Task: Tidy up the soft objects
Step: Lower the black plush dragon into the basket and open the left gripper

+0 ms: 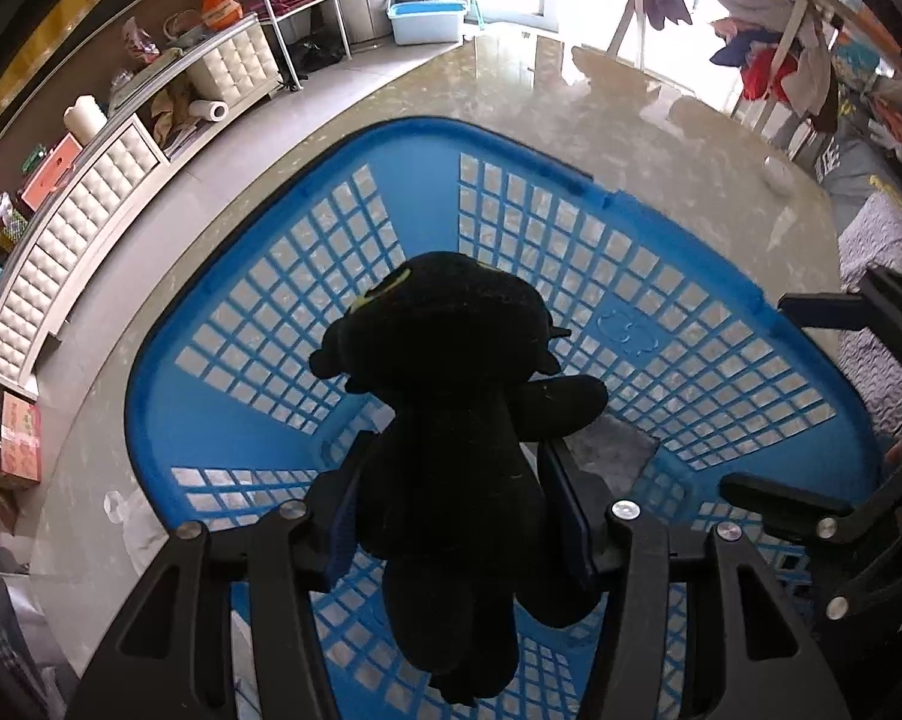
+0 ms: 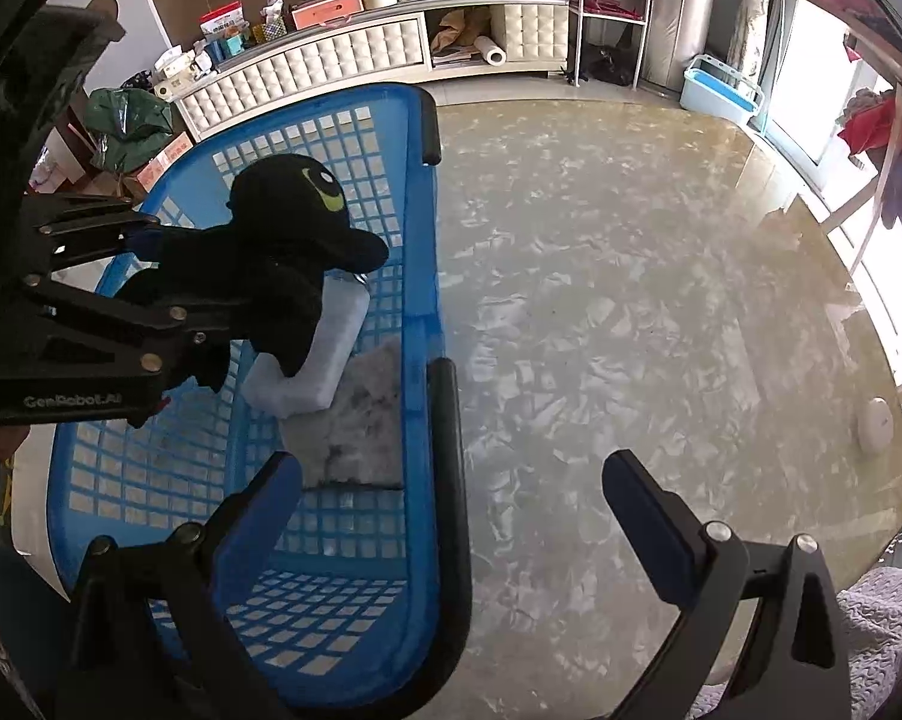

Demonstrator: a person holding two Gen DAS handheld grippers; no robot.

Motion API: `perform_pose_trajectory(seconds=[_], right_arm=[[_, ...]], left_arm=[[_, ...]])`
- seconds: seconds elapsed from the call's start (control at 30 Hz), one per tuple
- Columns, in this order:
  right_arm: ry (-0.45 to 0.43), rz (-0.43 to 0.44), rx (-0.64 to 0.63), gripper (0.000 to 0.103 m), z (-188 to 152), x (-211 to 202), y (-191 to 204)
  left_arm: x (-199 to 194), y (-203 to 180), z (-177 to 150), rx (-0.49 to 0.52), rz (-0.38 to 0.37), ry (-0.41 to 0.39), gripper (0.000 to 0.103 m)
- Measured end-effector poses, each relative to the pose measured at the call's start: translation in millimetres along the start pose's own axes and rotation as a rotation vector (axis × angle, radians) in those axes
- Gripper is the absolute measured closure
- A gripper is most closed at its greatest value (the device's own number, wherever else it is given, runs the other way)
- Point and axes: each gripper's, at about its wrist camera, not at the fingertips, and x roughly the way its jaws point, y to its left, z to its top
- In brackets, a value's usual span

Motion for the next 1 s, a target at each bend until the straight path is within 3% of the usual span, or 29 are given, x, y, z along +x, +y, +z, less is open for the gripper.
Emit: perform_pose_trajectory(seconds=[0.43, 0.57, 0.63, 0.67, 1.0], right_arm=[[-0.003, 0.011, 0.036, 0.002, -1.6, -0.9, -4.4], [-0.003, 0.016, 0.034, 0.002, -0.9, -0.7, -3.2], [-0.001, 0.018, 0.034, 0.002, -1.2, -0.4, -3.7], [-0.002, 0.02, 0.036, 0.002, -0.9, -0.8, -4.2], [-0.022, 0.034, 0.045, 0.002, -1.4, -17.6, 3.6]], left_arm=[[5.5, 8.5, 3.0, 0.003, 0.047, 0.012, 0.046], [4.2, 8.8, 2.4, 0.017, 0.069, 0.021, 0.034], [0.1, 6.9, 0.4, 0.02, 0.075, 0.015, 0.021], [-4.5, 7.4, 0.4, 0.017, 0.081, 0.004, 0.02], [-54.2, -2.2, -11.4, 0.001, 0.094, -0.048, 0.019]])
